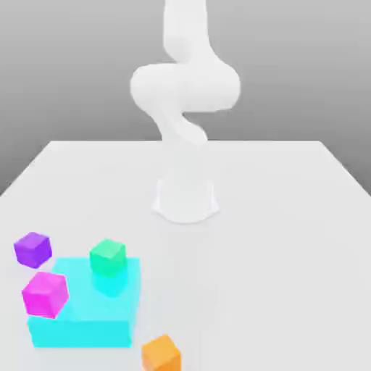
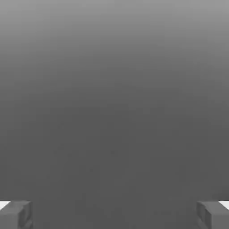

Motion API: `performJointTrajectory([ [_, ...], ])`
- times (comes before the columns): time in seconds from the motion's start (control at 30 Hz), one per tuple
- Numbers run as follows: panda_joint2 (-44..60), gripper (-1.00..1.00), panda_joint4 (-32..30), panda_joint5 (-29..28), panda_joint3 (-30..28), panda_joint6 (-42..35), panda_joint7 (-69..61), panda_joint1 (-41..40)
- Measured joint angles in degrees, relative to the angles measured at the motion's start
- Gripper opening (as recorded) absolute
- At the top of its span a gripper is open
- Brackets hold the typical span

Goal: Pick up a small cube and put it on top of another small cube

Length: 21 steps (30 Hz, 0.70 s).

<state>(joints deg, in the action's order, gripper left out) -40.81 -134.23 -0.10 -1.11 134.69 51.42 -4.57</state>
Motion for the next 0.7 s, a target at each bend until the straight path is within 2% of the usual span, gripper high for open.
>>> performJointTrajectory([
  [0.5,31.6,0.00,-15.1,-0.2,-10.9,18.2,34.6,-25.3],
  [0.7,44.3,0.00,-20.9,4.2,-16.0,25.3,44.8,-34.6],
])
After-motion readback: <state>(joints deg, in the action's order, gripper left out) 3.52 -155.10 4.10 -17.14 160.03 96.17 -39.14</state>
